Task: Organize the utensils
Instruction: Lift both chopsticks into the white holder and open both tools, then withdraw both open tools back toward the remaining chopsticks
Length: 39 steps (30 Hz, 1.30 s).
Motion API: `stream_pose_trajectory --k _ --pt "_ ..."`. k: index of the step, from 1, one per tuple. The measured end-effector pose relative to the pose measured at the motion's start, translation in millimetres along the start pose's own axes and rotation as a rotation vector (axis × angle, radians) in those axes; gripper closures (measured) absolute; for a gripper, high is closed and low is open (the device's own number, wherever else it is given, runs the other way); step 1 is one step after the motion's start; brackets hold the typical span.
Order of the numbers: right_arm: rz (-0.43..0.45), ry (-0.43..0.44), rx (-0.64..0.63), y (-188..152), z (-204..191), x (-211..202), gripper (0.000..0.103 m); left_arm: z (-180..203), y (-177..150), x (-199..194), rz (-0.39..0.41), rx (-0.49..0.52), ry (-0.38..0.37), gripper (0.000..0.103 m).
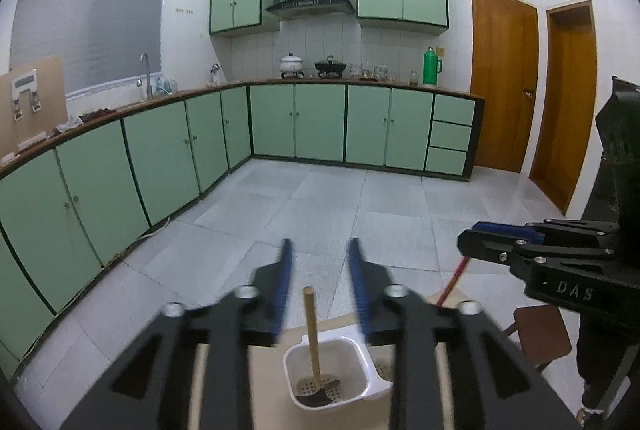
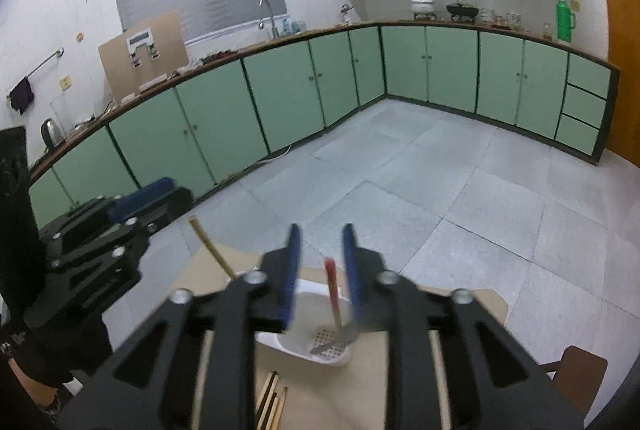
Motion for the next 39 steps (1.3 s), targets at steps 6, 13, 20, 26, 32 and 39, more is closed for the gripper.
stream_pose_trajectory --k 6,13,20,26,32,39 --pt "0.057 -0.07 -0.032 -24.3 -2.0 -52.2 0.037 -13.0 -10.1 -46.7 0.022 -0.007 0.021 0.049" --pt "0.018 -0.092 -0.061 -114.8 -20.2 -89.1 0.013 -22.6 -74.5 -105.1 -0.003 -0.047 0.045 0.027" --pt "-0.11 -0.1 -0.009 -231.2 -44.0 -90.1 0.011 -22.4 -174.9 -131.9 -0.134 -0.044 0.06 0.021" --pt "-0.206 -0.094 0.04 -314.3 -67.3 -81.9 0.011 -20.7 -260.9 -140.6 -0.27 0.001 0.097 0.02" --pt "-0.28 -0.129 0.021 -360.9 -81.1 -72.3 0.022 -27.9 -324.1 -151.9 -0.375 0.015 0.111 0.02" --pt "-0.317 -0.141 0.024 -374.9 -82.8 -61.6 0.026 -36.9 -347.8 -160.3 -0.418 0.015 0.124 0.019"
Point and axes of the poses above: each gripper's, at about its wrist camera, not at the fingertips, and x roughly the way its jaws point, z to its right, y to its top, the point moved 8 cm from there along x, roughly the way its jaws point, and after that the axes turned 10 degrees about y, right-handed, at the moved point
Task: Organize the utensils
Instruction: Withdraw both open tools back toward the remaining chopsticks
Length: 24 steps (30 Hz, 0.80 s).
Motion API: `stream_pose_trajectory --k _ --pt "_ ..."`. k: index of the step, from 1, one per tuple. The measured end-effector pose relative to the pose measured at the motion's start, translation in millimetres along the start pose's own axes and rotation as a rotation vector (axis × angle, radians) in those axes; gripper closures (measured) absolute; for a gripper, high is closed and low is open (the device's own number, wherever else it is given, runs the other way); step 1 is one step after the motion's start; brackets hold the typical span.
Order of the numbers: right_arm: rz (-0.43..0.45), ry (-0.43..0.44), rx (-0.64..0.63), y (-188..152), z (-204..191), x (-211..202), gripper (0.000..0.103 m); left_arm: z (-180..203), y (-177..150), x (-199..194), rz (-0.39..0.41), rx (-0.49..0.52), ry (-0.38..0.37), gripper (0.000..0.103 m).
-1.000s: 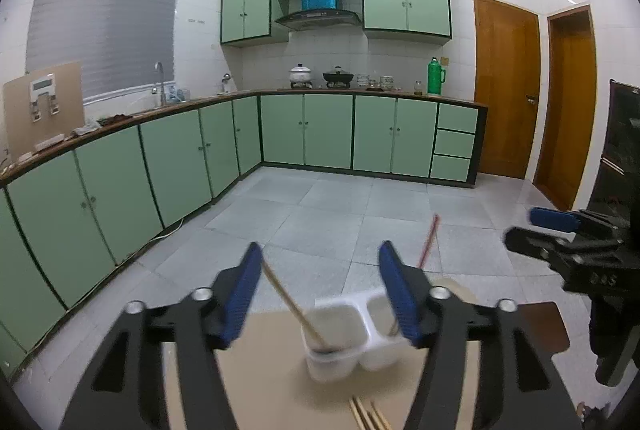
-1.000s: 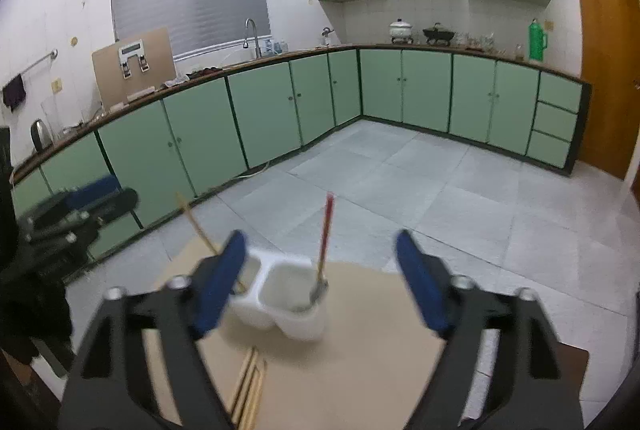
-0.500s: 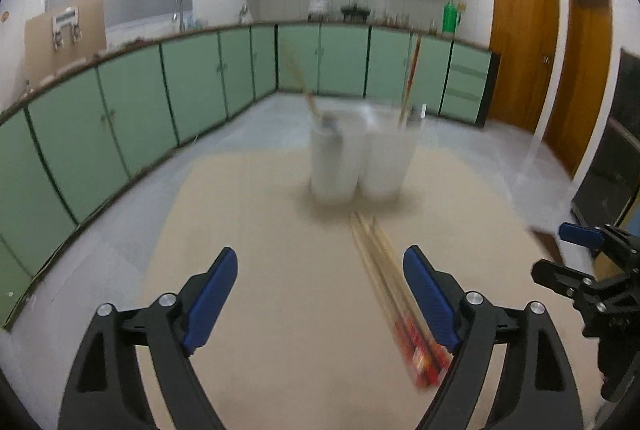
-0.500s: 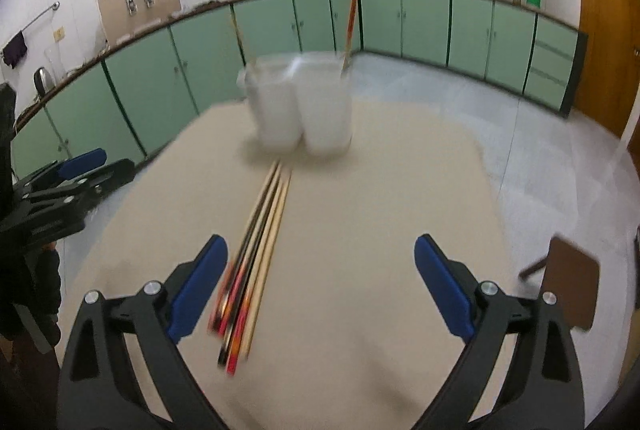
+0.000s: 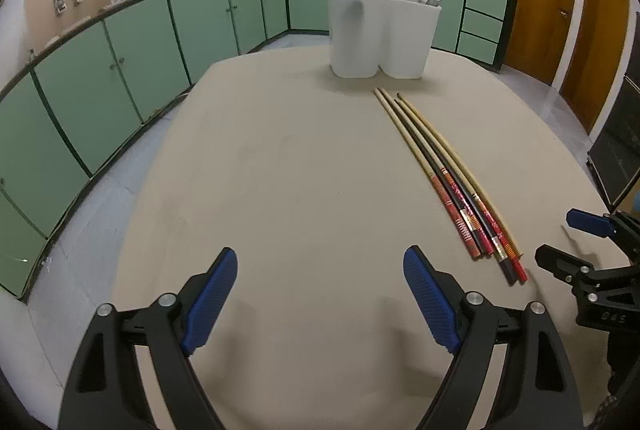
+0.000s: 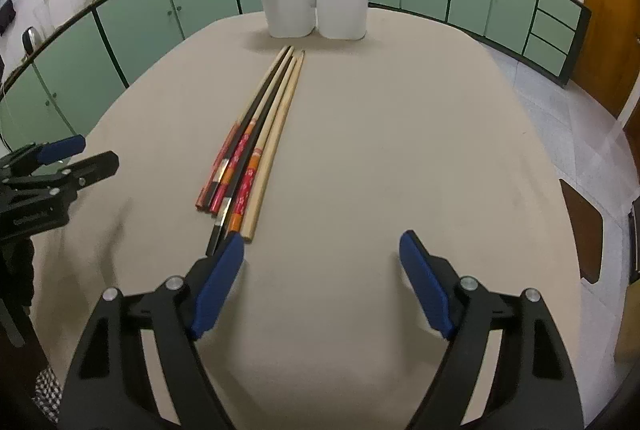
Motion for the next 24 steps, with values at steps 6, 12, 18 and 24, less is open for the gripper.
stream_pose_trajectory --k 6,12,18,24 --pt "-0.017 -0.01 -0.041 -3.1 -13.7 9.9 0.026 -3.2 6.1 -3.9 0.002 -0.012 0.002 0.019" --pt "-0.005 -0.001 -0.043 2.3 -18.3 12.6 0.036 -4.5 6.1 -2.6 -0.006 -0.017 0.002 0.019" --pt "0.02 0.019 -0.065 4.2 -26.7 14.4 0.064 2.5 4.5 -0.7 -0.017 -0.007 -0.01 0.018" --pt "0.028 0.055 -0.045 2.6 -23.7 10.0 0.096 24.6 -1.0 3.8 -0.041 0.03 -0.047 0.018"
Point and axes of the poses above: each gripper's, at about its wrist camera, not at the fingertips, and x roughly the way its jaws point, z to its right, y to its top, the point moved 8 cm from there along x, roughly the way its jaws point, and after that the axes turned 10 degrees about y, right-handed, at the moved point
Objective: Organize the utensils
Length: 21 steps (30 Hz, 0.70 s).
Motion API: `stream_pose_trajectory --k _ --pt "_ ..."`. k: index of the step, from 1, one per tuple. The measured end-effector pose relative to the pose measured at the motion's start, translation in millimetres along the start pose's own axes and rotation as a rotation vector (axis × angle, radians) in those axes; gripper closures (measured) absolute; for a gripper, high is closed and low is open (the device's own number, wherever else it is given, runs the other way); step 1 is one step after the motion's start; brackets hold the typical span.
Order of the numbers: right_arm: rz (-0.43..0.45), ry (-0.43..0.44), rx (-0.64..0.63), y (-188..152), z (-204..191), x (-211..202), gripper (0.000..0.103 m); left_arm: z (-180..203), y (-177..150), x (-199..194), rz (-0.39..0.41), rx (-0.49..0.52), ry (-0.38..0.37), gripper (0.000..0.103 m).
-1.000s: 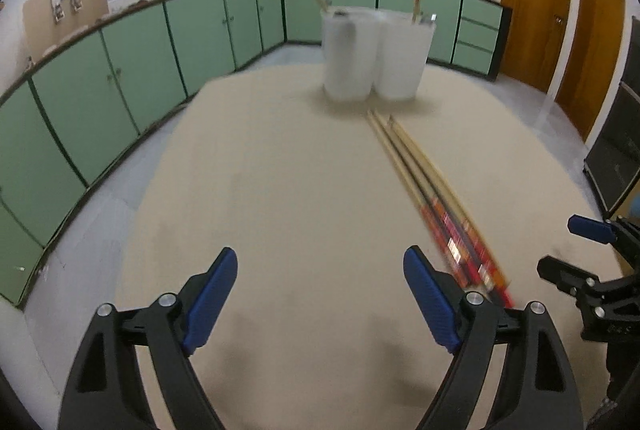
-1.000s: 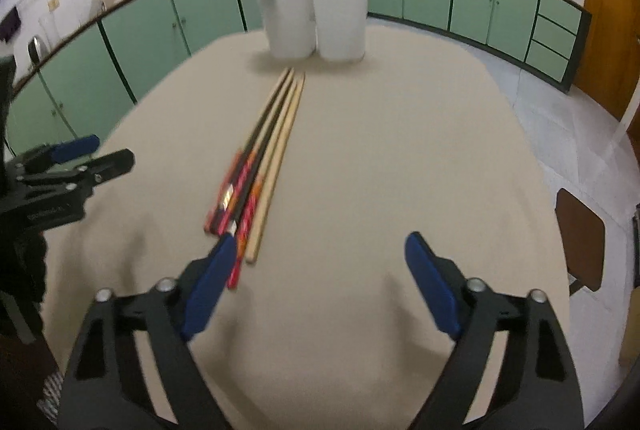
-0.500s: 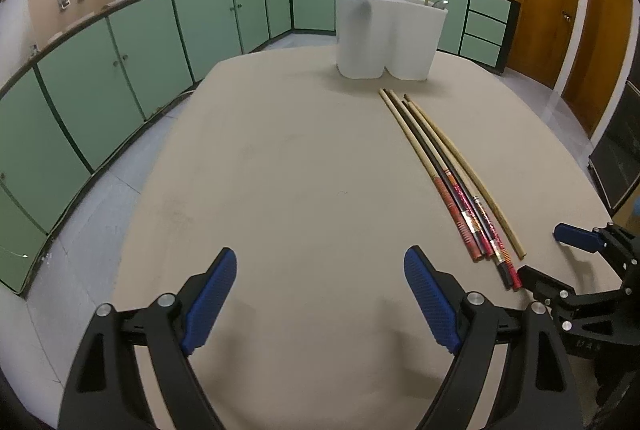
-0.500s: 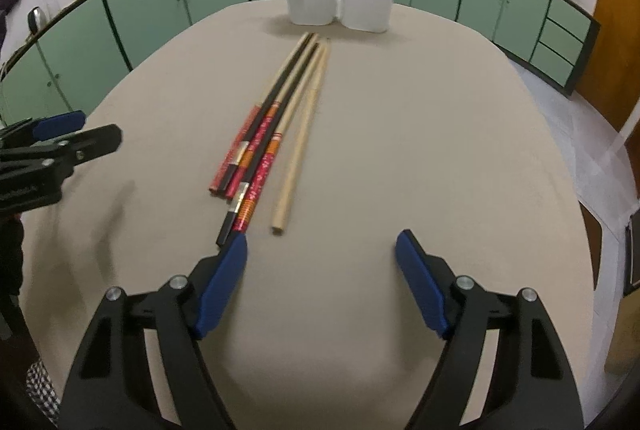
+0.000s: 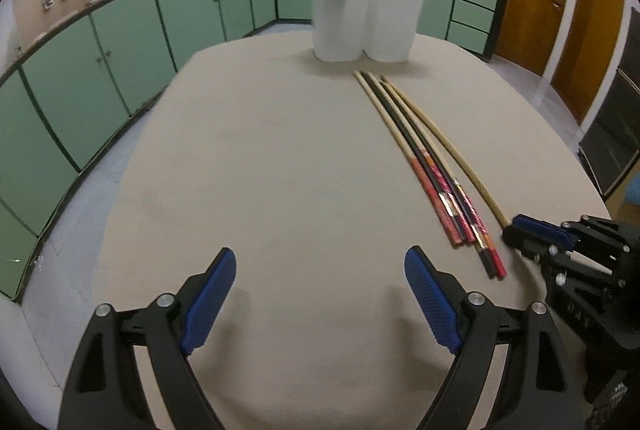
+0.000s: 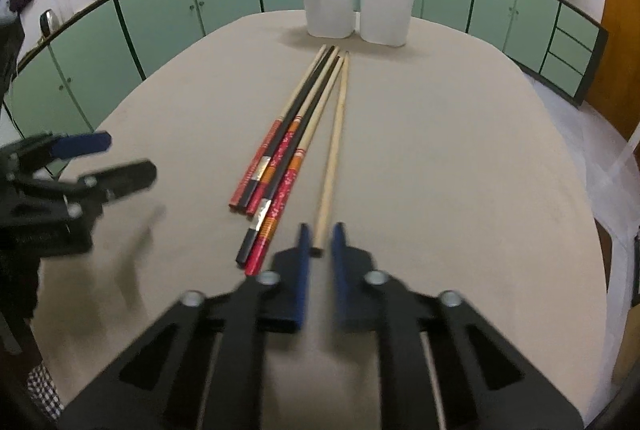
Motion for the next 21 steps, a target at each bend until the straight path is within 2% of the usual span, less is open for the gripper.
stream_pose_trajectory --k 8,15,21 --pt "0.012 -0.021 0.056 -3.4 29.8 -11.2 0.097 42.0 -9.8 9.2 -0.042 0.062 -0.056 0.018" --pt "0.022 -0.021 0.087 -5.5 46.0 -15.1 0.097 72.4 -1.9 15.0 -0.036 0.079 -0.07 0.019" --pt "0.028 -0.013 0.098 -6.0 49.8 -15.7 0.097 73.8 2.4 9.6 -0.033 0.041 -0.114 0.02"
Point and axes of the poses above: each gripper's, at about its wrist camera, not at the fingertips, and x roughly the way its jaws point, z to its right, y to its top, the point moved 8 cm from there along x, roughly the way its jaws point, and after that the axes turned 10 degrees about y, right-handed, at the moved point
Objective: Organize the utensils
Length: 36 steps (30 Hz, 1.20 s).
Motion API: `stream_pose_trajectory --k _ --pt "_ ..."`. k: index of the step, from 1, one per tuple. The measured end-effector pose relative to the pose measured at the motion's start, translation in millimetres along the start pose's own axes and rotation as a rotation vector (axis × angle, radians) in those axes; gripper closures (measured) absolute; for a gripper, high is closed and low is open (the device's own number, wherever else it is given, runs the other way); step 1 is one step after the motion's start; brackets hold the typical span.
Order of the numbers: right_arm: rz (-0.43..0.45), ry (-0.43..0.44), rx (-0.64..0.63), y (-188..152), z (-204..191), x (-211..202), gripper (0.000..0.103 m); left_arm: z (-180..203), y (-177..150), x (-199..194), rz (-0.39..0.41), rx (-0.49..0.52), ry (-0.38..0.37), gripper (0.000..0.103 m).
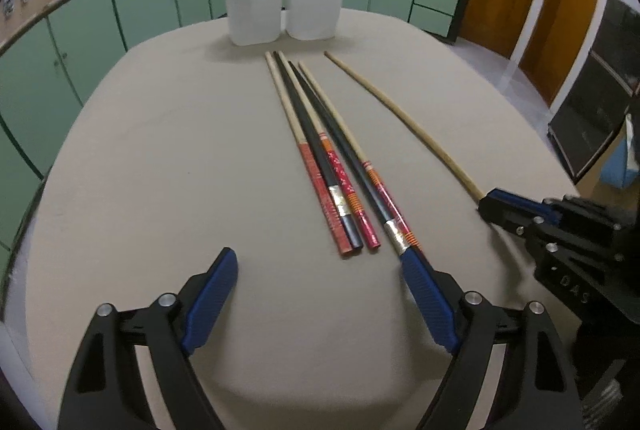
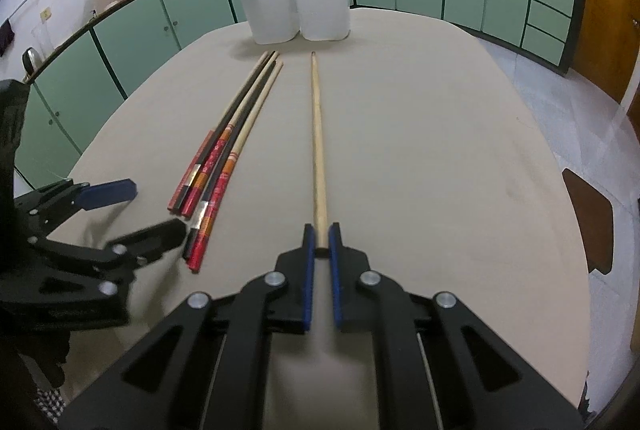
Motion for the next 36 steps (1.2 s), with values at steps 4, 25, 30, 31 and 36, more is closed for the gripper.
stream_pose_trajectory --k 4,25,30,31,36 --pt "0.003 0.0 0.002 -0.2 0.5 -0.2 0.097 -19.7 -2.4 0.1 -0.003 -0.017 0.052 0.02" --pt "-0.002 -0.007 -0.002 0.7 2.1 -0.4 0.096 -56.1 -7.6 5.0 -0.019 -0.079 0.124 0.02" --pt "-0.001 -0.001 -0.001 0.4 1.8 -0.2 0.096 -54.3 -8.3 0.8 -0.011 -0.088 0.09 0.021" --pt "-0.002 0.001 -0.003 0.5 1.5 -0.1 0.095 -51.4 -7.5 1.5 -0.01 -0.089 0.082 0.021" --pt "-0.006 0.007 -0.013 -0.4 1.3 -1.0 0.095 -42.8 -2.8 7.7 0.009 -0.063 0.099 0.026"
Point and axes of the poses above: each gripper's, at about its wrist camera, not at the fingertips, and x roughly the way its jaws point, z to its right, y to its top, the point moved 8 cm from there along x, roughly the way its jaws point, and after that the axes turned 10 degrees about y, right-handed, at the moved point
